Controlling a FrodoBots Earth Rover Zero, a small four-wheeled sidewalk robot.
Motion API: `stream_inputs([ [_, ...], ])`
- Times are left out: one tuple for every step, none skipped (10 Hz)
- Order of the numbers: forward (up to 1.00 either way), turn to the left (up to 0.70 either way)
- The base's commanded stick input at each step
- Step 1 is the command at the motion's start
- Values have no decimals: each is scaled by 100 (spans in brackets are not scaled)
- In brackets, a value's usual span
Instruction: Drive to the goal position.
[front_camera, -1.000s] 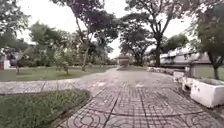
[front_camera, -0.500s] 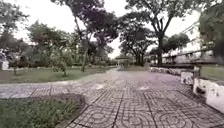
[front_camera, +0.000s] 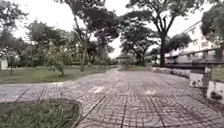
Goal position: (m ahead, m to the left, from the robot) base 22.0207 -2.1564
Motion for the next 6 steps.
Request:
stream_inputs([
  [70, 0],
  [70, 0],
  [70, 0],
  [70, 0],
  [70, 0],
  [70, 0],
])
